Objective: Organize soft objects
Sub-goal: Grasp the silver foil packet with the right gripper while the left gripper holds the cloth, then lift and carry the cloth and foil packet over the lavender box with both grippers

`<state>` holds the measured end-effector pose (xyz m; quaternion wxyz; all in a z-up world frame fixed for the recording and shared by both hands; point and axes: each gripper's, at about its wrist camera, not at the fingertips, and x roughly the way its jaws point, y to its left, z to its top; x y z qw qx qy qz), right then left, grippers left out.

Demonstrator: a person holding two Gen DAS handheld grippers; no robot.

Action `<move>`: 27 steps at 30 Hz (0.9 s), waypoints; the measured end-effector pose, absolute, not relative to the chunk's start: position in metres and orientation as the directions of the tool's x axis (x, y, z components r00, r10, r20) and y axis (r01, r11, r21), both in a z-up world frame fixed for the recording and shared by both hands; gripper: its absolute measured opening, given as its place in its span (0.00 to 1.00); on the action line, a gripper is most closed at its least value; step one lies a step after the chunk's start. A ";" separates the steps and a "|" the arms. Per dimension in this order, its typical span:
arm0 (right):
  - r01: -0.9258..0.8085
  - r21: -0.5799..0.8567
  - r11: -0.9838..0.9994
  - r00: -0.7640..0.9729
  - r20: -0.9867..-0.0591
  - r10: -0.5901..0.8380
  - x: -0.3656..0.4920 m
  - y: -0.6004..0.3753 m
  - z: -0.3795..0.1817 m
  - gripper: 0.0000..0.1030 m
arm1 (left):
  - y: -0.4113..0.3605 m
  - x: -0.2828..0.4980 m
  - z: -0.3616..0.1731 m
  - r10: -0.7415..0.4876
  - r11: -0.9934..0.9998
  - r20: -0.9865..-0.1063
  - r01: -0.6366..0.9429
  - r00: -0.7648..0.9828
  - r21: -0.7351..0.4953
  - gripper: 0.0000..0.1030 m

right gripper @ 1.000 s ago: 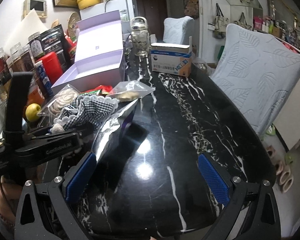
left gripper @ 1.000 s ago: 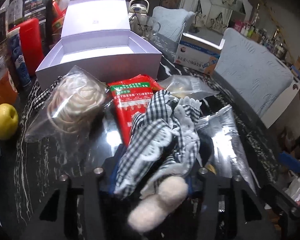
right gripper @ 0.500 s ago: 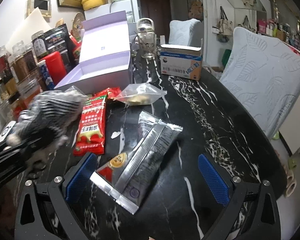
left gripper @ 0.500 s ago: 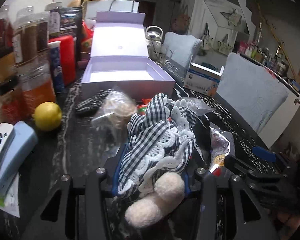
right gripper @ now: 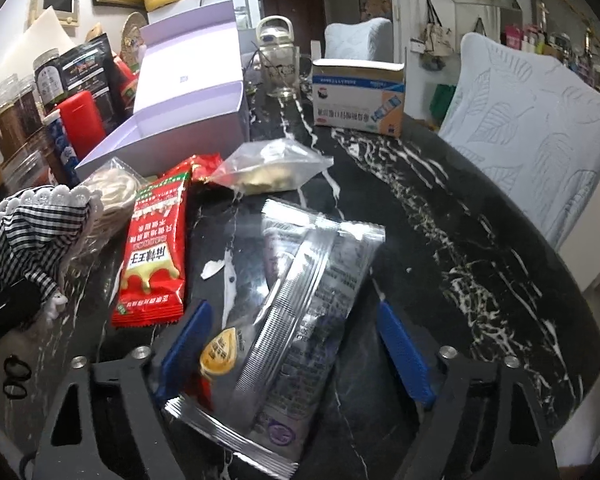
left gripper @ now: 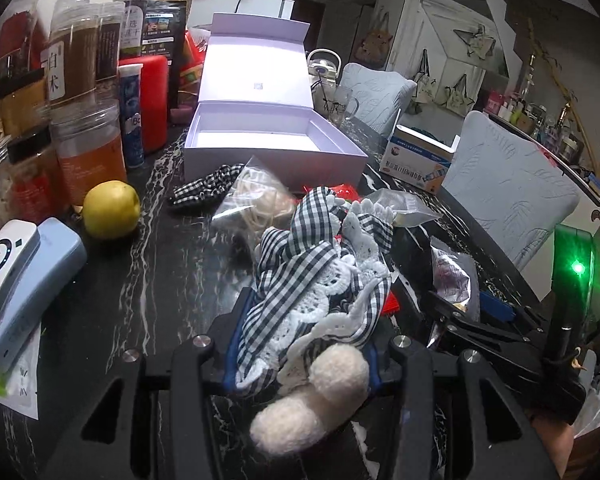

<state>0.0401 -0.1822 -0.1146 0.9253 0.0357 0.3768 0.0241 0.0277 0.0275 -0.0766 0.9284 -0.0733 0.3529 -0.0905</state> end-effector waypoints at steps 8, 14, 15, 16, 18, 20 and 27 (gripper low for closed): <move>-0.088 0.055 0.995 0.733 -0.673 0.102 0.033 -0.176 -0.114 0.45 | 0.026 0.027 -0.079 -0.226 0.972 -0.642 0.124 0.732 -0.201 0.45; -0.118 0.048 0.992 0.742 -0.660 0.120 0.025 -0.173 -0.111 0.35 | 0.026 0.024 -0.079 -0.234 0.970 -0.641 0.134 0.731 -0.202 0.45; -0.124 0.058 0.991 0.741 -0.658 0.131 0.024 -0.174 -0.111 0.33 | 0.026 0.024 -0.078 -0.235 0.970 -0.640 0.135 0.731 -0.202 0.45; -0.130 0.069 0.989 0.742 -0.655 0.144 0.022 -0.175 -0.110 0.30 | 0.026 0.023 -0.077 -0.236 0.970 -0.639 0.135 0.733 -0.203 0.45; -0.141 0.081 0.987 0.744 -0.649 0.160 0.018 -0.175 -0.107 0.29 | 0.027 0.021 -0.075 -0.234 0.970 -0.635 0.135 0.736 -0.201 0.45; -0.152 0.080 0.985 0.751 -0.639 0.168 0.012 -0.173 -0.104 0.29 | 0.028 0.019 -0.074 -0.233 0.970 -0.630 0.135 0.741 -0.200 0.45; -0.195 0.093 0.976 0.765 -0.609 0.211 0.001 -0.170 -0.088 0.28 | 0.029 0.017 -0.060 -0.237 0.969 -0.604 0.142 0.761 -0.201 0.45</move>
